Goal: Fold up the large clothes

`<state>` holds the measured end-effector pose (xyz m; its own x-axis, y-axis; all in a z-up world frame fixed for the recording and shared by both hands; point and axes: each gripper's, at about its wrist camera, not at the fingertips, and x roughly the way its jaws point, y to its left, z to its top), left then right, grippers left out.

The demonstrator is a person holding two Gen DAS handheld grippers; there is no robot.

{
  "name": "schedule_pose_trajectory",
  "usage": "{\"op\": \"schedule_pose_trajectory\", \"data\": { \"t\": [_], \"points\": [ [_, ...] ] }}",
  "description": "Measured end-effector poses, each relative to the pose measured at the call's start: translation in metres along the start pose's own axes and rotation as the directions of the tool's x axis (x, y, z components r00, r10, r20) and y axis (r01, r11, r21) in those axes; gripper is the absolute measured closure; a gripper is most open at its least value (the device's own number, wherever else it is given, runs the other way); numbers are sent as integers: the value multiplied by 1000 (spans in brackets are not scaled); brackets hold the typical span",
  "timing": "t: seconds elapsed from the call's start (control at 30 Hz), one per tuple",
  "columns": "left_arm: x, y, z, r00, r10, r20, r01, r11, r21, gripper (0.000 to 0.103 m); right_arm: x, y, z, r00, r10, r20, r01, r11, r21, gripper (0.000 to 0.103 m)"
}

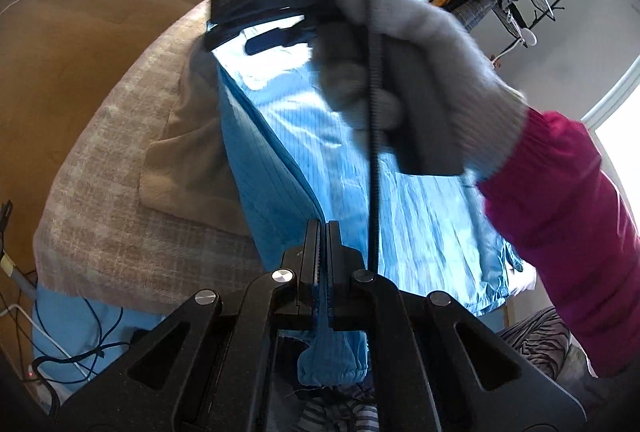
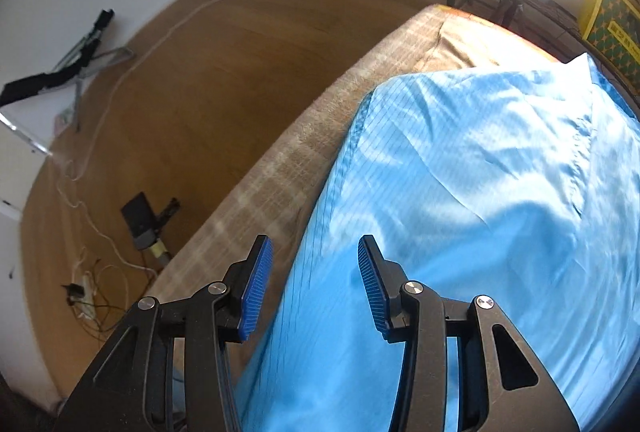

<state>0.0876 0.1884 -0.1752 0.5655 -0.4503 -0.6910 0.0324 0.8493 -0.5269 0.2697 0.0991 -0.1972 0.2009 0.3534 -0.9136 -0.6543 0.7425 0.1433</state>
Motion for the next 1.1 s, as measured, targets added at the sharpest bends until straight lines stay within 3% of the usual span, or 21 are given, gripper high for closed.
{"op": "schedule_pose_trajectory", "data": {
  "t": [0.2,0.27,0.3,0.37,0.5,0.67,0.93,1.1],
  "points": [
    [4,-2,2,1000,-4,-13,4,1000,16,103,33,9,3,989,-137,-53,135,990,-43,61],
    [3,-4,2,1000,4,-12,-4,1000,27,103,40,7,0,986,-152,-72,149,988,-47,77],
    [2,-6,2,1000,7,-10,-7,999,31,103,42,5,-2,984,-158,-77,155,987,-46,91],
    [2,-7,2,1000,2,-10,-2,1000,31,103,41,1,-5,986,-153,-67,151,988,-41,97],
    [1,-17,1,1000,-5,-7,6,999,48,103,21,-17,-9,997,-69,-18,69,997,32,102],
    [1,-43,1,1000,-24,2,23,994,107,103,-10,-44,-15,997,18,74,-26,994,110,102],
    [9,-83,-5,998,-56,-26,60,979,194,103,-65,-112,-47,968,97,230,-156,955,252,102],
    [21,-111,-12,995,-74,-68,90,961,263,103,-88,-161,-82,944,123,306,-233,905,356,102]
  ]
}}
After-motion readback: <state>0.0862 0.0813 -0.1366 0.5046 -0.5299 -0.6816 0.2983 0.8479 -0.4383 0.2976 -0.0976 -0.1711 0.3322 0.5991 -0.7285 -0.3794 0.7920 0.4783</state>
